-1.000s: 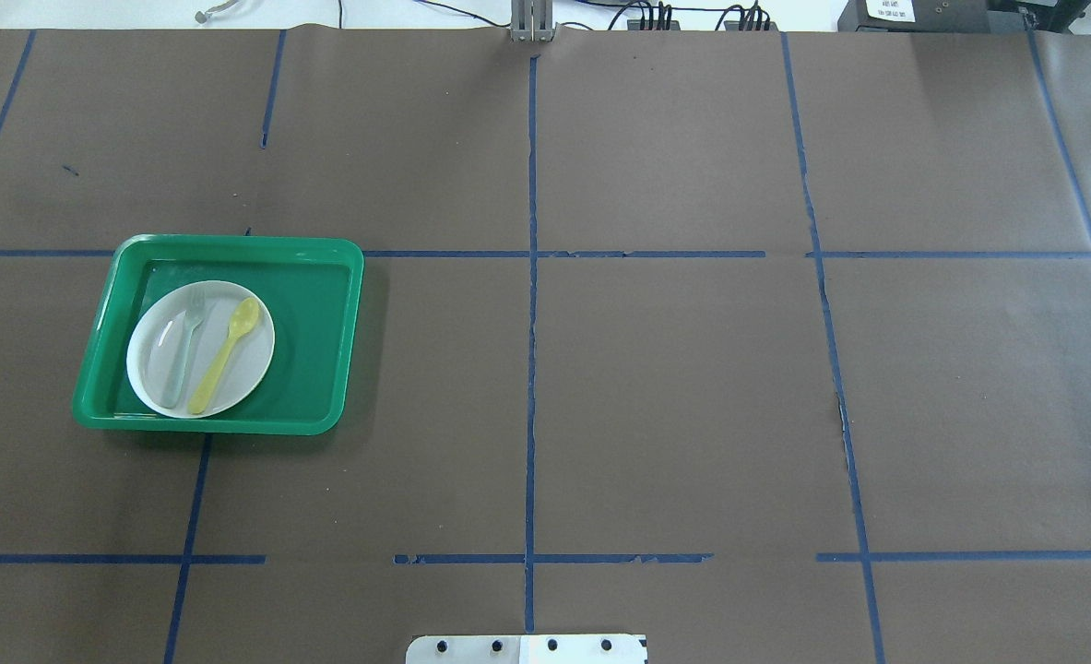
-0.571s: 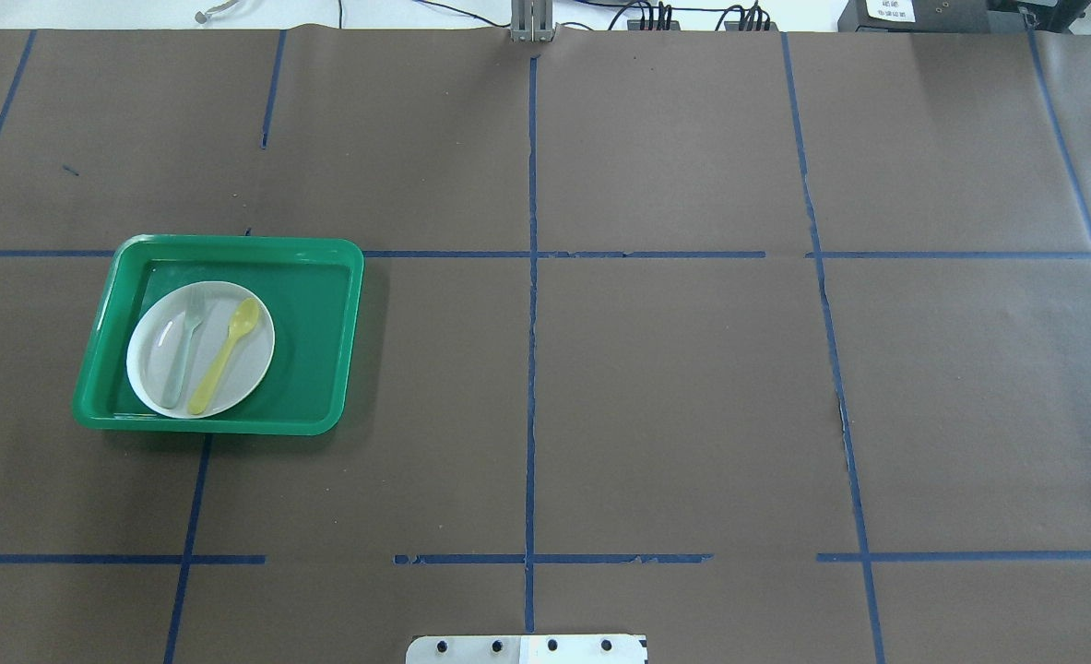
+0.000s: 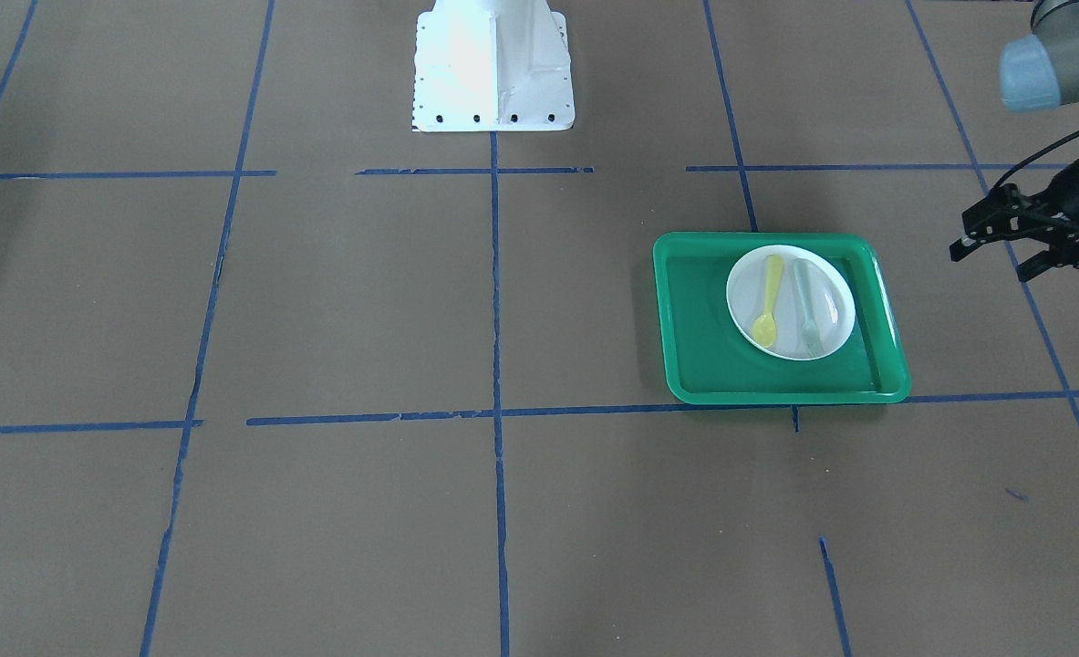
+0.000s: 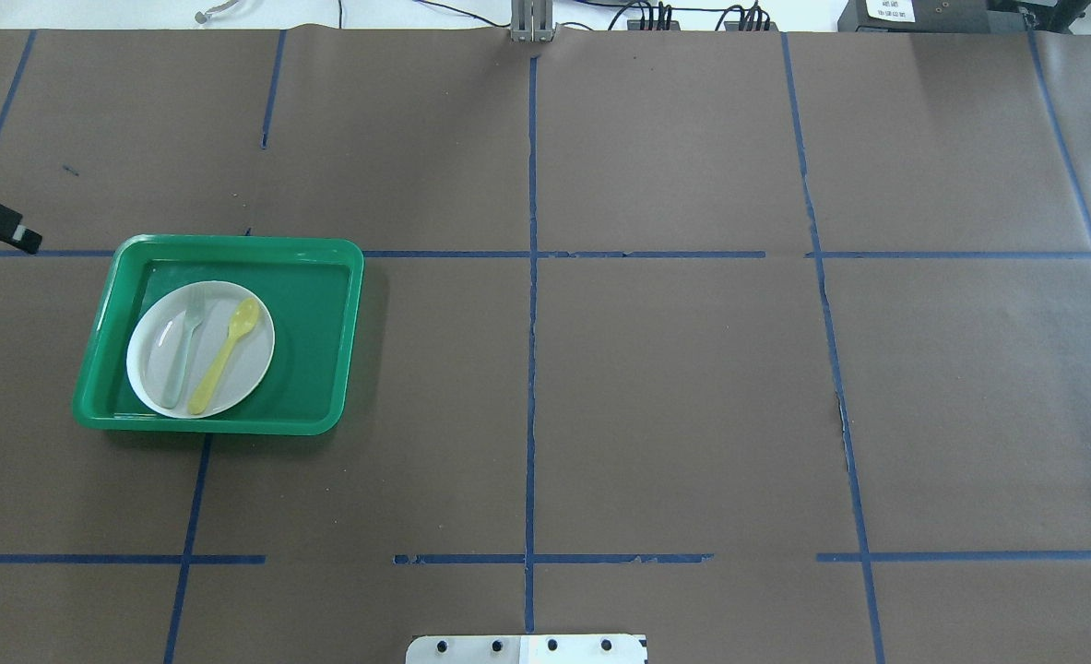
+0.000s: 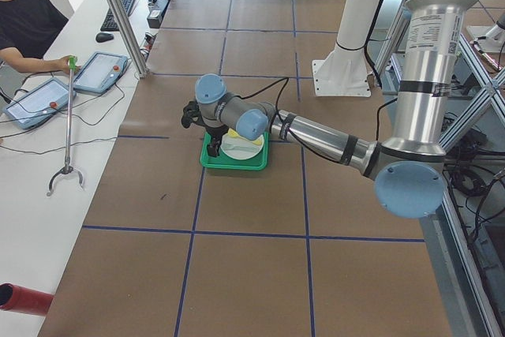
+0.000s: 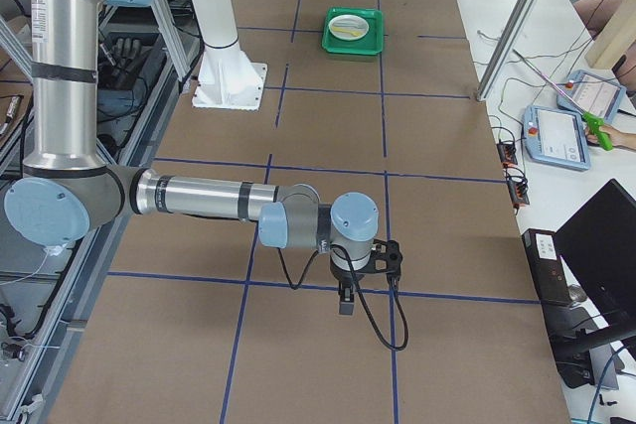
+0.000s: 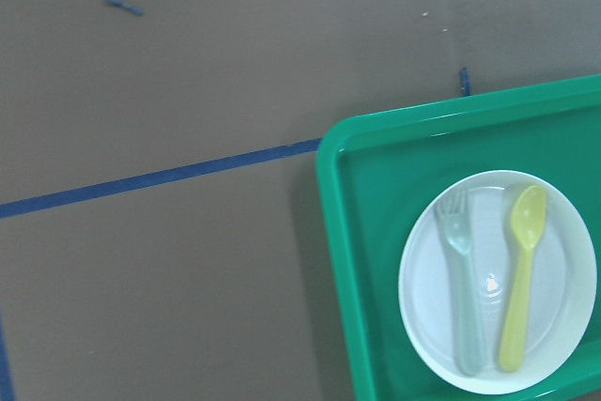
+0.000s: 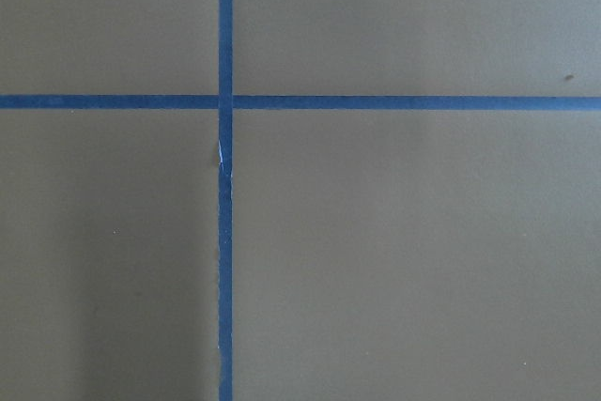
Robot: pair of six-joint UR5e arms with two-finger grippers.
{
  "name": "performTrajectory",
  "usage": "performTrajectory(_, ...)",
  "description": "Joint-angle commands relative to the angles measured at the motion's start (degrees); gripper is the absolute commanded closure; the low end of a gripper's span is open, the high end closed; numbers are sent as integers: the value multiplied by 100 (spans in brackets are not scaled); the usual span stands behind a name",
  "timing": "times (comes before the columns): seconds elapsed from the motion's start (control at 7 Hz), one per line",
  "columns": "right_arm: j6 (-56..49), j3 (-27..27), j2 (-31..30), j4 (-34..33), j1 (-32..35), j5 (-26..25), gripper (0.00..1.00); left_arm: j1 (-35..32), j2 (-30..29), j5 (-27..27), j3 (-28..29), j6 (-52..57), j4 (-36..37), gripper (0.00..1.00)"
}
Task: Place spoon
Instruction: 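Move the left gripper over the yellow spoon on the white plate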
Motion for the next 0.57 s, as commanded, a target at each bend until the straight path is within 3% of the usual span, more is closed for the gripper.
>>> performTrajectory(0.0, 0, 0, 0, 0, 0, 2, 0, 1180, -451, 930, 100, -740, -81, 7)
performTrajectory(0.14, 0, -9, 0, 0, 0, 2, 0, 1630, -565, 1265, 187, -891, -82, 9)
performTrajectory(0.43, 0, 0, 0, 0, 0, 2, 0, 1906, -933, 1286, 669, -884, -161, 12)
